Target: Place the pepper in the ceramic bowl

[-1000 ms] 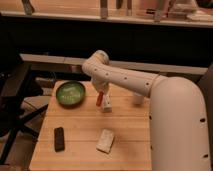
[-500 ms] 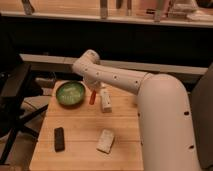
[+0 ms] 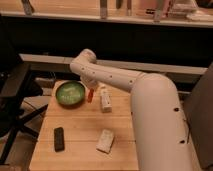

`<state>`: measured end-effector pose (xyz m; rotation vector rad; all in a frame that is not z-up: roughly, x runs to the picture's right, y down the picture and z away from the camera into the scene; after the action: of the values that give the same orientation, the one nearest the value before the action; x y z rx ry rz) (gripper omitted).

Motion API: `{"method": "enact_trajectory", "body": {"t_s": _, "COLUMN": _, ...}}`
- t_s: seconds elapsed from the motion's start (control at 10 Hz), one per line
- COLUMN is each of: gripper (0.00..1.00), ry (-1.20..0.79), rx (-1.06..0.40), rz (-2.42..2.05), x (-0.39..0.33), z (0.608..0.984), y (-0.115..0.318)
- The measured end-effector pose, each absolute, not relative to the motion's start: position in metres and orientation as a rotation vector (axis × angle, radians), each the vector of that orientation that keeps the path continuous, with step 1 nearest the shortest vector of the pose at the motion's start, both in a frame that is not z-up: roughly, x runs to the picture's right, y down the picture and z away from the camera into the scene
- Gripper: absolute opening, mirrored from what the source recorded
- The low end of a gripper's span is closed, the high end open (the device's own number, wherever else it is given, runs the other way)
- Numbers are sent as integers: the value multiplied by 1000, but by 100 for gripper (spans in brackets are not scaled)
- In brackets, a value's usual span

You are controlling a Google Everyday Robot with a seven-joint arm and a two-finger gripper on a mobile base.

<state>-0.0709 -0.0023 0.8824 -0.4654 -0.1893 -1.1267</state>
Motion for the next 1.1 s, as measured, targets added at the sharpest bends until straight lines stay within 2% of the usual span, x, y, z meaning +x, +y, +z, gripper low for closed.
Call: {"method": "enact_trajectory", "body": {"t_s": 1.1, "gripper": 0, "ry": -152, "rx": -399, "rz": -1131, "x": -111, "z": 900, "y": -31}}
